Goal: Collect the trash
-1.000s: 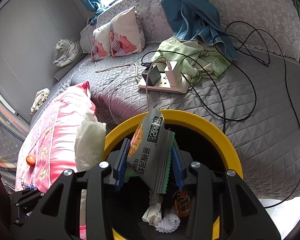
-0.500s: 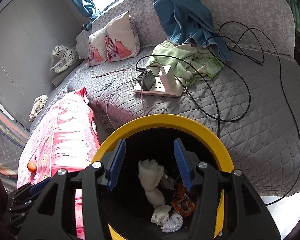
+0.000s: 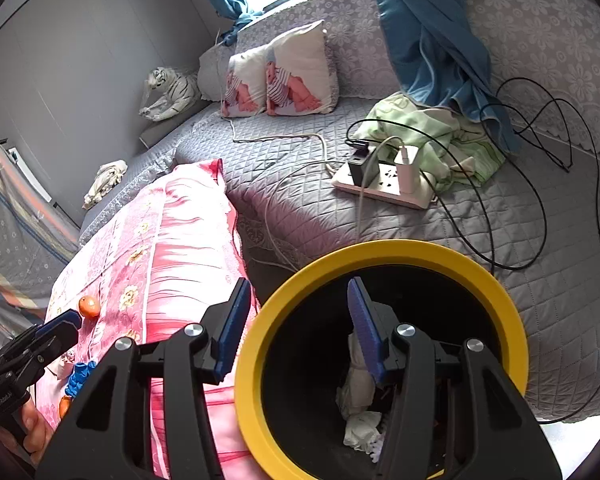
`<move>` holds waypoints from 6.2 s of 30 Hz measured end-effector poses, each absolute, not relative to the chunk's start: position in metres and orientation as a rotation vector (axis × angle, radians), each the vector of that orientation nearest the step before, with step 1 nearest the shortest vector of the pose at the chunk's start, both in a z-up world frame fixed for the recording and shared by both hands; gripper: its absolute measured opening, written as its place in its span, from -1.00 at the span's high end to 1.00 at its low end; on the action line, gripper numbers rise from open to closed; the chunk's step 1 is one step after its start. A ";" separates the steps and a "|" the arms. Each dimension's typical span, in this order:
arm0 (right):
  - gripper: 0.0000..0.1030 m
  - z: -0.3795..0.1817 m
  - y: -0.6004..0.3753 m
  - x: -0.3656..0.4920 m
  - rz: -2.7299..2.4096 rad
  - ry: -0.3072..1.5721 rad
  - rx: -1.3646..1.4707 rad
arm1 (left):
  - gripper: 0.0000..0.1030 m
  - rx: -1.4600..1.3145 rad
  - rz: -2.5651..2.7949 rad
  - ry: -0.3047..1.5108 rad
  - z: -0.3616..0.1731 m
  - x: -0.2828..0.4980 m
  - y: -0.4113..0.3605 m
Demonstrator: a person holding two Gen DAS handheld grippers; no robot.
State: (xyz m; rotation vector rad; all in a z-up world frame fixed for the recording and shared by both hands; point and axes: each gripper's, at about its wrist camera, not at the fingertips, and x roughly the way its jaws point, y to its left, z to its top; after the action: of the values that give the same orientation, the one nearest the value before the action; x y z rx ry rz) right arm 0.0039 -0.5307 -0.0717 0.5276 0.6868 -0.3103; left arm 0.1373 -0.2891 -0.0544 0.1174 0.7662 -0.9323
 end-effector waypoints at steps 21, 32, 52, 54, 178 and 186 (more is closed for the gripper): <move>0.07 -0.040 -0.347 0.125 0.042 0.787 0.279 | 0.33 0.021 -0.673 0.679 -0.027 0.164 -0.108; 0.07 -0.046 -0.256 0.161 0.203 0.837 0.157 | 0.33 -0.064 -0.526 0.677 -0.034 0.177 -0.014; 0.07 -0.073 -0.179 0.238 0.322 0.946 0.040 | 0.27 -0.040 -0.444 0.770 -0.075 0.187 0.046; 0.07 -0.077 -0.175 0.246 0.314 0.959 0.021 | 0.27 -0.038 -0.443 0.787 -0.081 0.190 0.048; 0.35 -0.048 -0.440 0.126 -0.056 0.748 0.334 | 0.53 0.249 -0.791 0.680 -0.039 0.131 -0.220; 0.35 -0.039 -0.478 0.090 -0.142 0.700 0.366 | 0.53 0.278 -0.856 0.673 -0.038 0.118 -0.255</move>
State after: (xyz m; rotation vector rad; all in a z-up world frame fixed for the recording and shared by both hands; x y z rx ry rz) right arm 0.0901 -0.4776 -0.0395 0.3661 0.7003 -0.1424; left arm 0.1180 -0.2545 -0.0383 0.2779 0.6728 -0.8563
